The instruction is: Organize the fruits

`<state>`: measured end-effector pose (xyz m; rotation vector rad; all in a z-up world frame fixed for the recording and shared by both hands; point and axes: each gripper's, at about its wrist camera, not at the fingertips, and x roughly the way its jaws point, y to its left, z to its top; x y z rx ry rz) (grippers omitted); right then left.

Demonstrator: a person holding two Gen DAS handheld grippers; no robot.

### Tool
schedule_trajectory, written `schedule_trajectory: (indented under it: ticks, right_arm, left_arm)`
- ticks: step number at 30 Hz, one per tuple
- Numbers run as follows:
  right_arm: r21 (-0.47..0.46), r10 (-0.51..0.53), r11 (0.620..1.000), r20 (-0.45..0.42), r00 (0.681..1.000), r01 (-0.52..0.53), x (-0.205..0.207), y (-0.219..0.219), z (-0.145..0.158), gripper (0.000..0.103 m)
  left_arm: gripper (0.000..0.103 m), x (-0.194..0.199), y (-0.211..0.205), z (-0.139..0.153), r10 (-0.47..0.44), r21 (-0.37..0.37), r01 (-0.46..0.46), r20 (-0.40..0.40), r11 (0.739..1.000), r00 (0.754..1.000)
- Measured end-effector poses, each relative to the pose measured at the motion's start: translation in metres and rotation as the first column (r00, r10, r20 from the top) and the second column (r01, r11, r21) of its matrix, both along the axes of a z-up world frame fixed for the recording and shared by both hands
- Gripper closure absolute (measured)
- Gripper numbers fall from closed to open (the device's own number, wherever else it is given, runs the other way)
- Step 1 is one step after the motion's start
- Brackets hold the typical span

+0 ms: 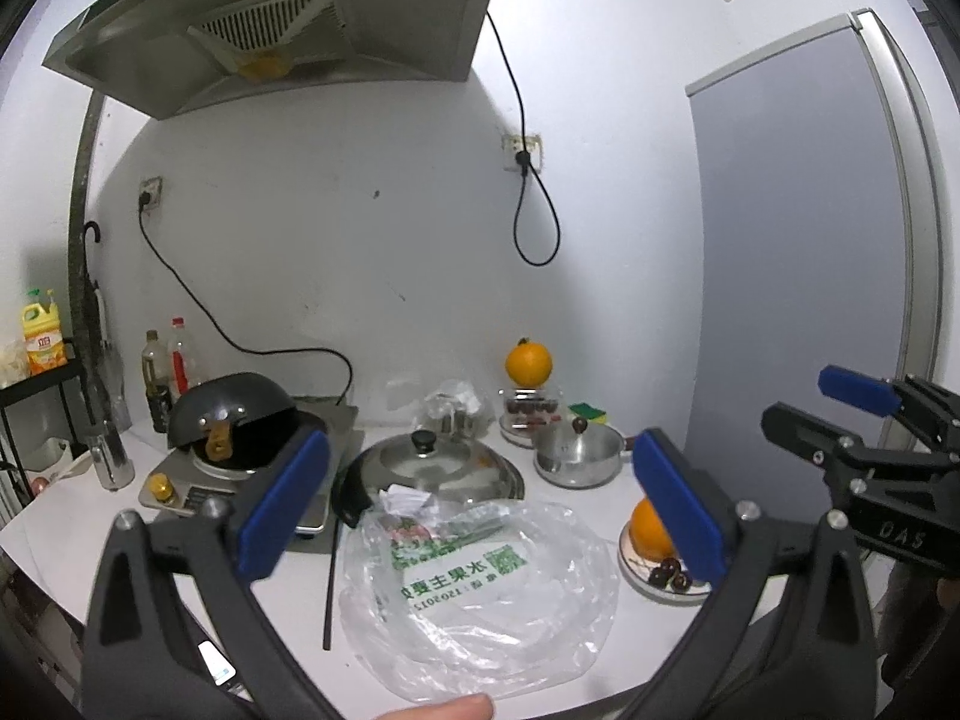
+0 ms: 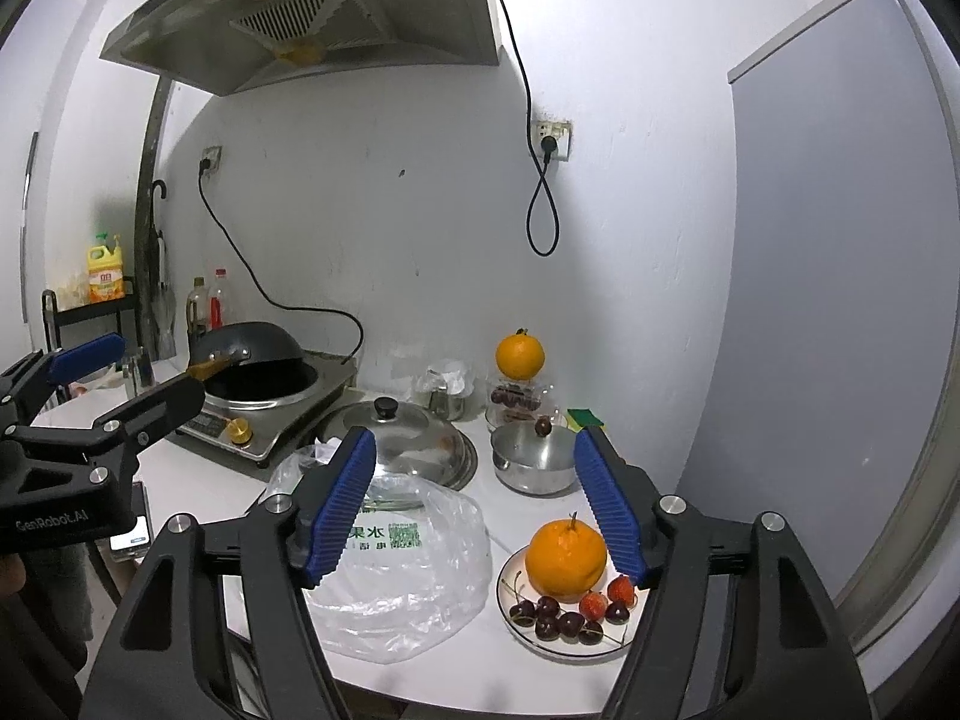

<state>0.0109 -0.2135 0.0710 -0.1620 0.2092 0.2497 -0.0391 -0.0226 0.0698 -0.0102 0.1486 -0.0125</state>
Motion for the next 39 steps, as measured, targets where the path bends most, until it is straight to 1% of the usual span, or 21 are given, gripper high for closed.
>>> schedule_trajectory:
  ticks: [6, 13, 18, 26, 39]
  right_arm:
    - [0.0, -0.003, 1.0, 0.0, 1.0, 0.003, -0.0008, -0.0015, 0.0016, 0.031]
    - [-0.003, -0.011, 1.0, 0.0, 1.0, 0.011, 0.0017, -0.0008, 0.0013, 0.031]
    - [-0.002, -0.011, 1.0, 0.003, 1.0, 0.011, 0.0004, -0.0012, 0.0013, 0.031]
    - [0.008, -0.016, 1.0, 0.003, 1.0, 0.016, -0.0013, -0.0027, 0.0036, 0.031]
    - [0.008, -0.013, 1.0, -0.003, 1.0, 0.013, 0.0, -0.003, 0.0036, 0.031]
  left_arm:
    - [0.001, -0.0025, -0.0038, 0.0002, 0.002, 0.005, -0.002, 0.014, 1.0, 1.0]
    - [0.001, -0.0005, -0.0005, 0.0005, 0.007, -0.016, -0.006, 0.014, 1.0, 1.0]
    - [0.001, -0.001, -0.0021, 0.0, -0.001, -0.007, 0.001, 0.012, 1.0, 1.0]
    - [0.001, -0.0013, -0.0016, 0.0004, -0.004, -0.018, 0.005, 0.01, 1.0, 1.0]
    - [0.001, 0.0002, -0.0024, 0.0009, -0.003, -0.013, 0.003, 0.011, 1.0, 1.0]
